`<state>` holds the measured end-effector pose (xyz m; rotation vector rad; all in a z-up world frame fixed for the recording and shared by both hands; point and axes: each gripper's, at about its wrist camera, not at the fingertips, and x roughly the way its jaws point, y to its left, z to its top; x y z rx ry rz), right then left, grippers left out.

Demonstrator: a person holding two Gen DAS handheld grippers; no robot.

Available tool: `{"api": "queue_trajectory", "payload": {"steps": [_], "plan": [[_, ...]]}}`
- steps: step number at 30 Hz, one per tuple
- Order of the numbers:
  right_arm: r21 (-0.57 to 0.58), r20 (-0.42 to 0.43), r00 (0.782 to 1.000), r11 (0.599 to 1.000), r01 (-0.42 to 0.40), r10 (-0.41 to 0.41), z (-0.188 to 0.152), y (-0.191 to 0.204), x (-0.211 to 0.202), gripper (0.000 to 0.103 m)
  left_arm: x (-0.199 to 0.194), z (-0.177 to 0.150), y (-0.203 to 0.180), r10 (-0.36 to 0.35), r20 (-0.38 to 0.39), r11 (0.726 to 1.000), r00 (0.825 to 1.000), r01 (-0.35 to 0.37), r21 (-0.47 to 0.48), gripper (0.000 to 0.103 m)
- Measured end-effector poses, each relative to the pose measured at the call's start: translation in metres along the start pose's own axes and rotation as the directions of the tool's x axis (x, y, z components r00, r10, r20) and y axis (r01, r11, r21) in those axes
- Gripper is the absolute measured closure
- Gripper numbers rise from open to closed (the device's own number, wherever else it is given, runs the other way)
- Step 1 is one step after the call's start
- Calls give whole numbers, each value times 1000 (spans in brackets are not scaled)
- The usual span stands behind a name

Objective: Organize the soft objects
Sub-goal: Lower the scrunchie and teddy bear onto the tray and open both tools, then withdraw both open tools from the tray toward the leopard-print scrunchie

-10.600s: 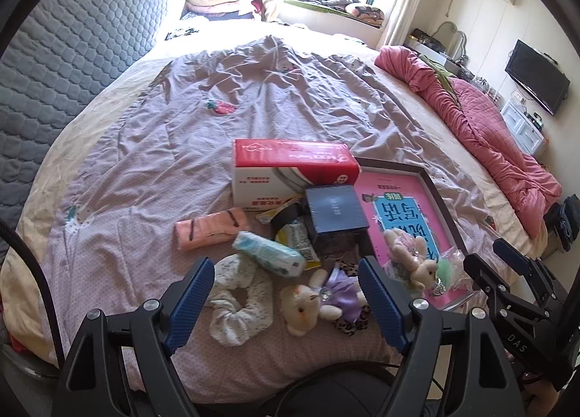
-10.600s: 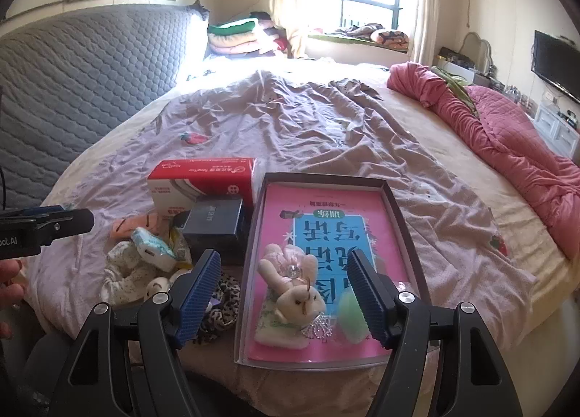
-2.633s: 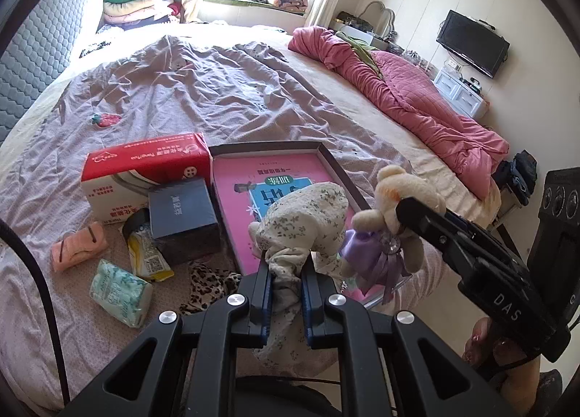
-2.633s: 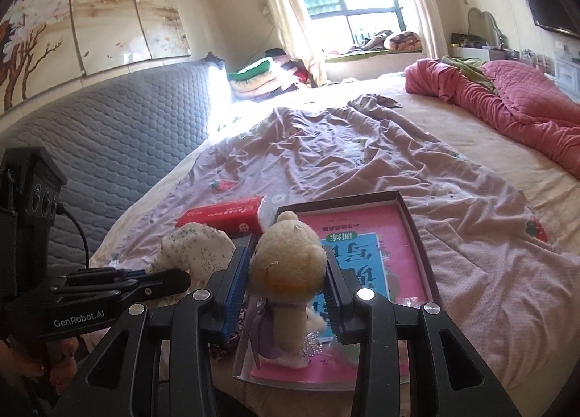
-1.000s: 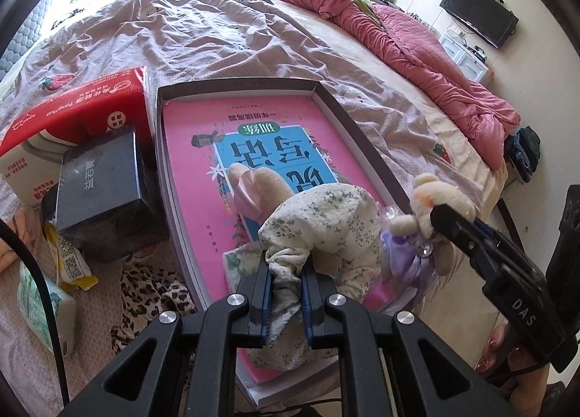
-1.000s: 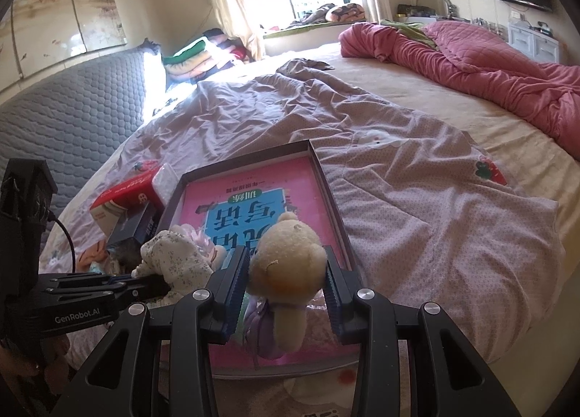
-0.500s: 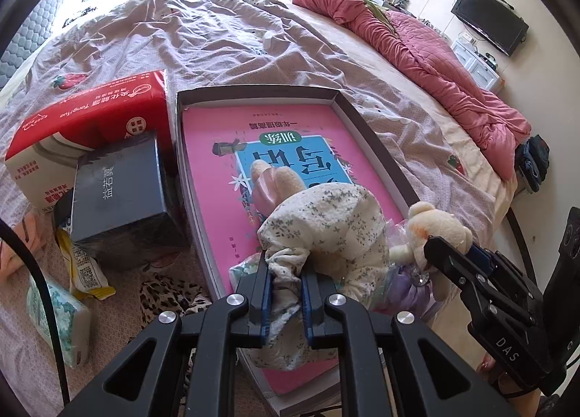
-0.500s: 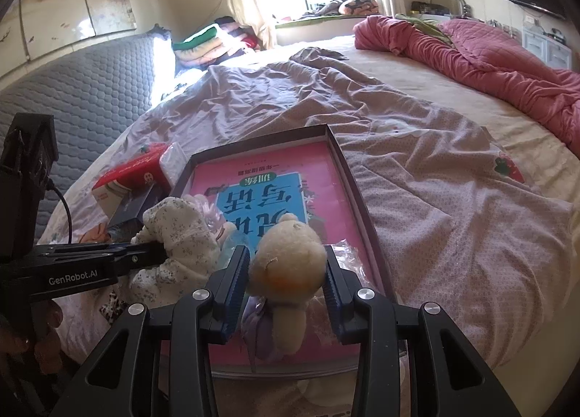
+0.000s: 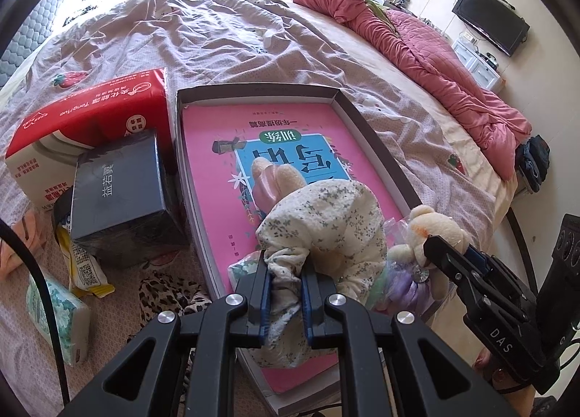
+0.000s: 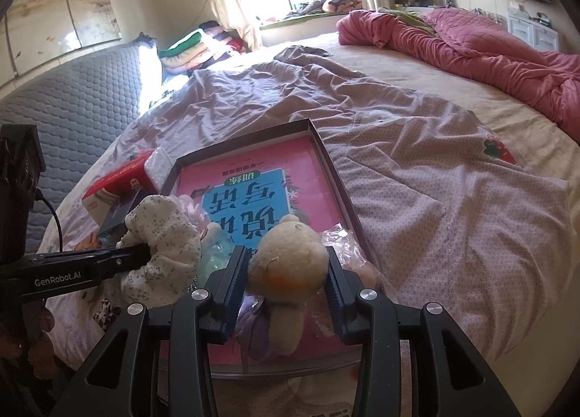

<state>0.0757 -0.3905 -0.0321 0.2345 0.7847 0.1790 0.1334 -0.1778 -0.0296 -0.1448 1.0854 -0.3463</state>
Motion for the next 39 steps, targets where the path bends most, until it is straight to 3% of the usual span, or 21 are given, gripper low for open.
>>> {"api": "queue_trajectory", "payload": {"steps": [17,22,32,39], "plan": [[-39,18,999,999,28,-27,0,3,-5,58,0,1,2,7,1,1000,1000,-7,-15,89],[-55,23,999,998,32,-31,0,7,-6,50,-1,1,5,18,3,999,1000,-18,-30,88],[-78,46,996,994,78,-74,4,10,-11,42,-1,-2,14,46,-8,997,999,-46,-63,84],[-74,45,996,994,82,-79,4,8,-13,41,3,-5,13,35,-31,998,999,-37,-55,71]]}}
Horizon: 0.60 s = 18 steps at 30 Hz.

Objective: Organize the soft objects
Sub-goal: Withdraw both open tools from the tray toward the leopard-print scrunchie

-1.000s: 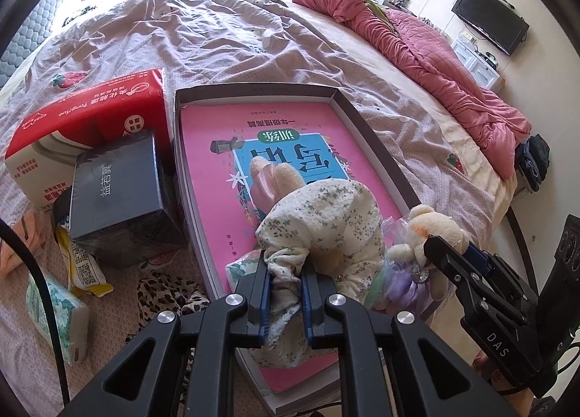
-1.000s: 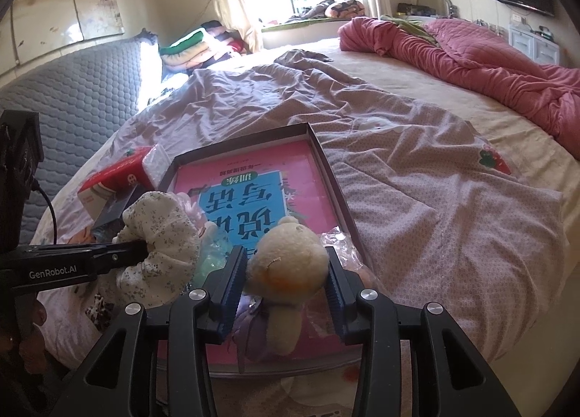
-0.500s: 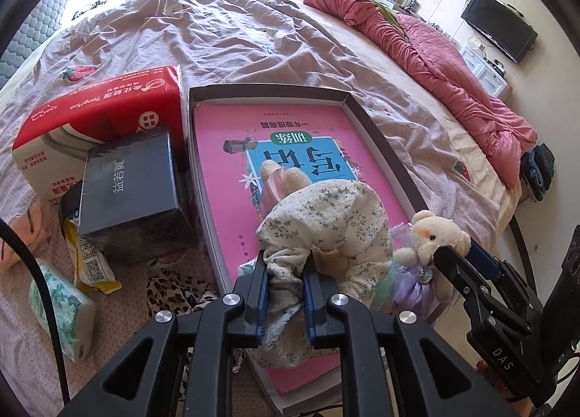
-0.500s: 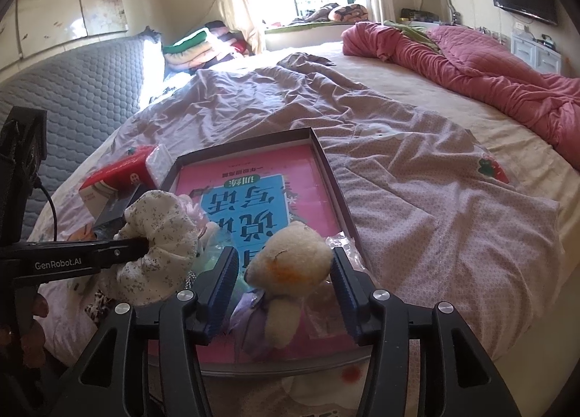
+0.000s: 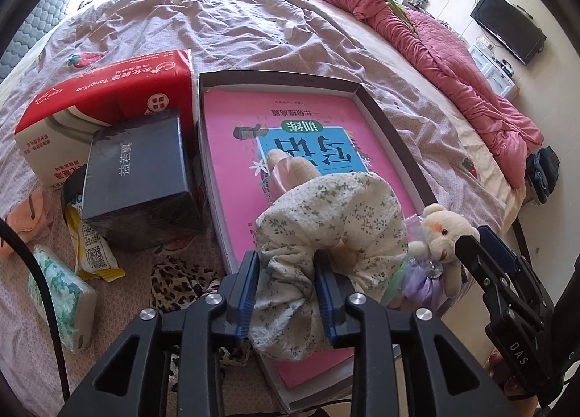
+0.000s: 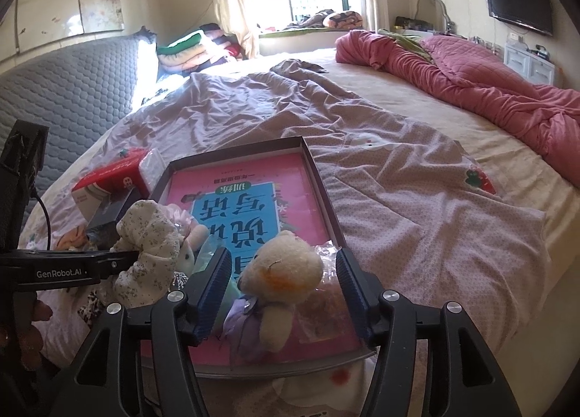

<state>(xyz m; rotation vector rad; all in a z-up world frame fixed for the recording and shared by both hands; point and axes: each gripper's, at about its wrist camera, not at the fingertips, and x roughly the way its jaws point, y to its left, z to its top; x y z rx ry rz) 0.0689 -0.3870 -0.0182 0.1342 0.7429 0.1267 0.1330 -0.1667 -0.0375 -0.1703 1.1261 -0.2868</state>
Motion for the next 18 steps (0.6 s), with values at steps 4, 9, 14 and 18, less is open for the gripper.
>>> {"api": "queue_trajectory", "payload": {"steps": [4,9,14,18], "plan": [[-1,0,1000,1000,1,-1,0,0,0,41,-1,0,-3,-1,5,1000,1000,1,9,63],[-1,0,1000,1000,12,-12,0,-1,-1,38,-3,1,0,10,8,1000,1000,-10,0,54],[10,6,1000,1000,20,-20,1,-3,-4,35,-5,0,3,22,9,1000,1000,-21,-7,51],[12,7,1000,1000,22,-22,2,-3,-5,34,-6,0,4,19,7,1000,1000,-19,-4,49]]}}
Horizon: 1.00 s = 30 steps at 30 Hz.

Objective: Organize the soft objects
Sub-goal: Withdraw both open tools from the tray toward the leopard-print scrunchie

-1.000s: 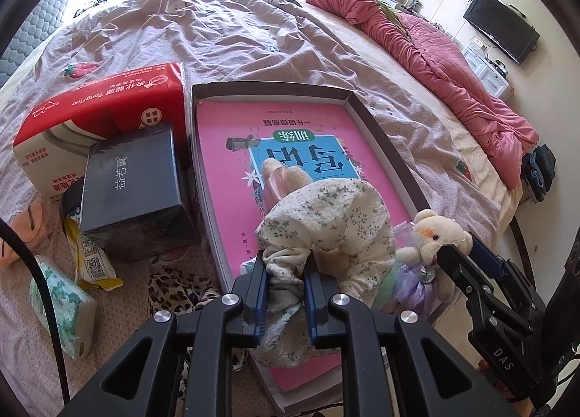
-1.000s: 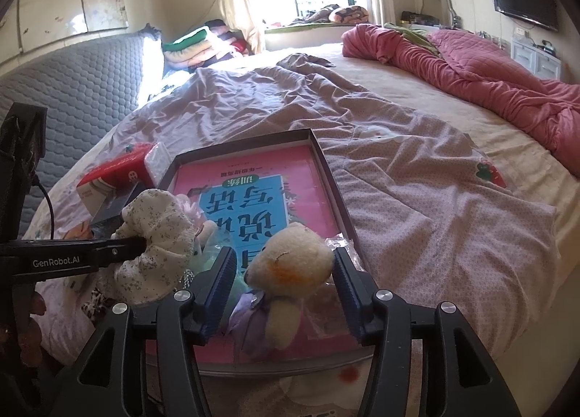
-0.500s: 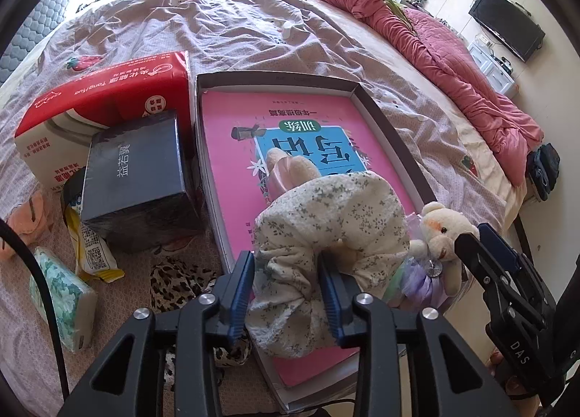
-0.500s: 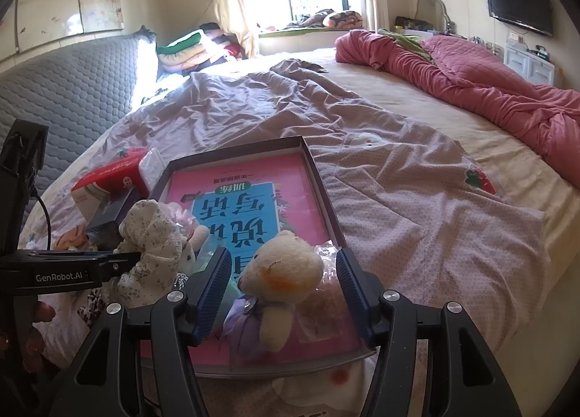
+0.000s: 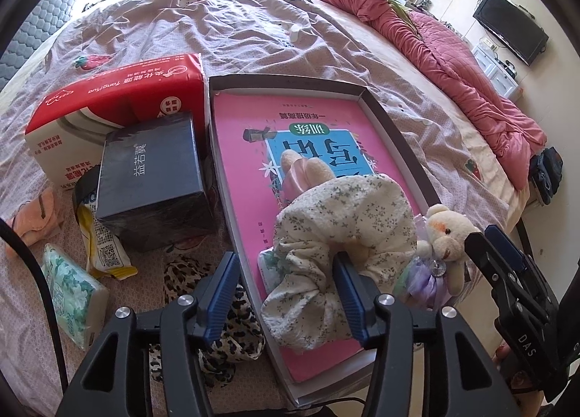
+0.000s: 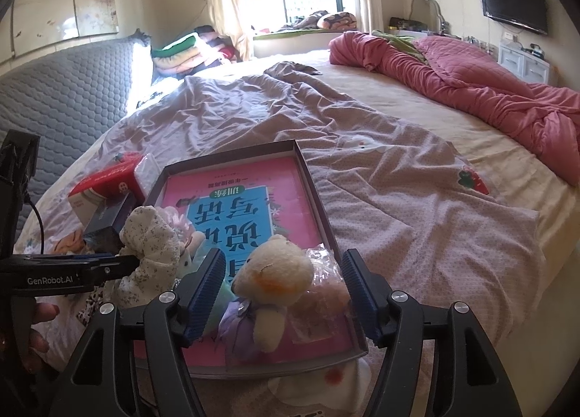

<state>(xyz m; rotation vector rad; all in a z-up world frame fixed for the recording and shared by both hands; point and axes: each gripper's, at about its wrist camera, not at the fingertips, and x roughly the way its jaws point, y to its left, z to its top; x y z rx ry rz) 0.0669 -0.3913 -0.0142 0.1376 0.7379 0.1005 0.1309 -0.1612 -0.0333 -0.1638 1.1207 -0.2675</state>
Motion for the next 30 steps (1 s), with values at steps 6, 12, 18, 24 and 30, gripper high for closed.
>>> {"api": "queue_trajectory", "payload": {"steps": [6,12,18,24,30], "plan": [[-3,1,1000,1000,11,-11,1,2,-1,33,-4,-2,-4,-3,4,1000,1000,3,15,48],[-2,-8,1000,1000,22,-22,2,4,-2,29,-11,-2,-8,-3,13,1000,1000,3,28,43],[6,-5,999,999,34,-34,2,3,-6,29,-19,-4,-10,1,23,999,1000,-2,37,40],[10,5,999,999,37,-37,5,4,-13,29,-32,-6,-12,-2,44,999,999,0,48,34],[10,15,999,1000,29,-29,9,8,-19,28,-48,-8,-15,0,79,998,997,-5,64,31]]}}
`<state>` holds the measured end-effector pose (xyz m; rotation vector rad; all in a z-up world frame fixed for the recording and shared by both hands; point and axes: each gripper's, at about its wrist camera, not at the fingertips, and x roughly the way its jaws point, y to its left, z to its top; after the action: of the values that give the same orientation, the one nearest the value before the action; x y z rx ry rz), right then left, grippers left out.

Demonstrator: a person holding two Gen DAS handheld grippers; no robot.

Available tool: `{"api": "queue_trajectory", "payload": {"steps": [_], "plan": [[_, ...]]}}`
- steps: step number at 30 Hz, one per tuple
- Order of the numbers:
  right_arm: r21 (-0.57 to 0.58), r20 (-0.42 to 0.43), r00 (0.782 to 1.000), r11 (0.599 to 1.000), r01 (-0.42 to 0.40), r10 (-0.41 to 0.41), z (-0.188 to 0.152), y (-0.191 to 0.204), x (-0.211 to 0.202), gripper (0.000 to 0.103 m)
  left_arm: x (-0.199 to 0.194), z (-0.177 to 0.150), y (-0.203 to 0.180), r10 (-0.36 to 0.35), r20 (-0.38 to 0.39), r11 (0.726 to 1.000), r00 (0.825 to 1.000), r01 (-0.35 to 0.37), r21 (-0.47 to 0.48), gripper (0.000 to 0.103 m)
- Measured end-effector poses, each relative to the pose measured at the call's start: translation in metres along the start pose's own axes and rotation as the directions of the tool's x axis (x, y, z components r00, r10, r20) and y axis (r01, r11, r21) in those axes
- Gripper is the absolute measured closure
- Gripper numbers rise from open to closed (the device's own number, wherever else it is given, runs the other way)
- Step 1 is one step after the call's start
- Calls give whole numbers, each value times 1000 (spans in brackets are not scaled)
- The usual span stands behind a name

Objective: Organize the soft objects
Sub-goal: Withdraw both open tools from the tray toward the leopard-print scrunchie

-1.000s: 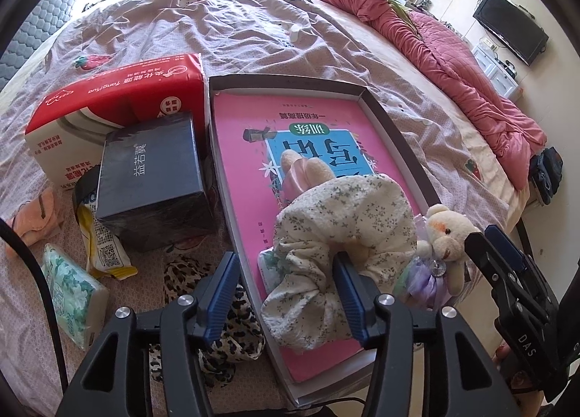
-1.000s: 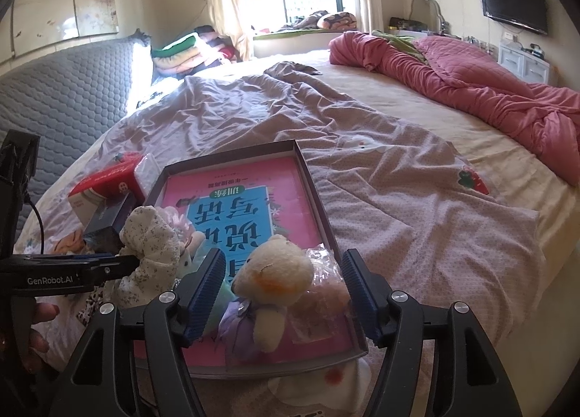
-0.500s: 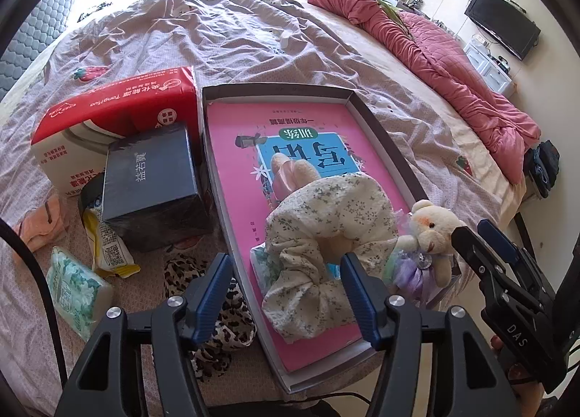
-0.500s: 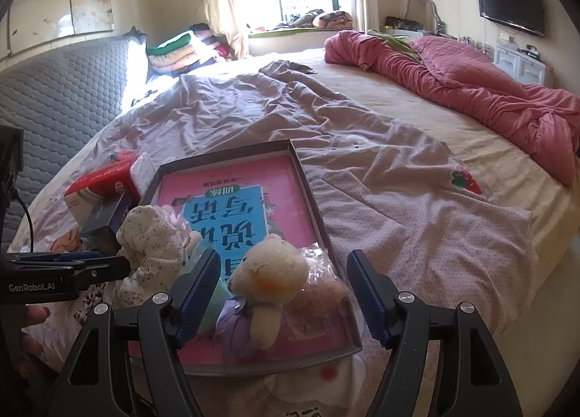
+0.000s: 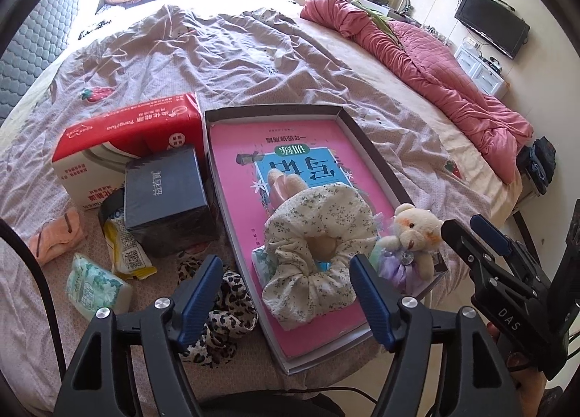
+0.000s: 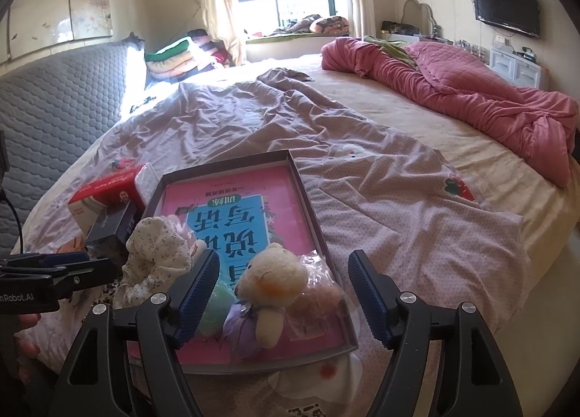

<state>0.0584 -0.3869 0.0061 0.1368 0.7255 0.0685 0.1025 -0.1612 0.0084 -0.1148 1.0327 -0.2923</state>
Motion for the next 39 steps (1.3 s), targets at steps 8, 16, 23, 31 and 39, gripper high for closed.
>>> {"api": "queue_trajectory", "payload": {"steps": [8,16,23,31,39], "plan": [[2,7,1000,1000,-5,5,3,5,-8,27,-16,-4,0,23,20,1000,1000,-24,14,30],[-19,26,1000,1000,-11,12,9,15,-18,26,-31,-10,8,59,32,998,998,-60,11,30],[-51,44,999,999,-20,22,15,29,-27,26,-45,-14,17,69,44,998,997,-69,-2,30],[-88,57,997,995,-37,42,19,48,-37,26,-59,-17,30,89,62,996,994,-88,-19,30],[-140,71,995,989,-57,67,24,70,-46,26,-75,-23,52,120,80,992,990,-116,-54,30]]}}
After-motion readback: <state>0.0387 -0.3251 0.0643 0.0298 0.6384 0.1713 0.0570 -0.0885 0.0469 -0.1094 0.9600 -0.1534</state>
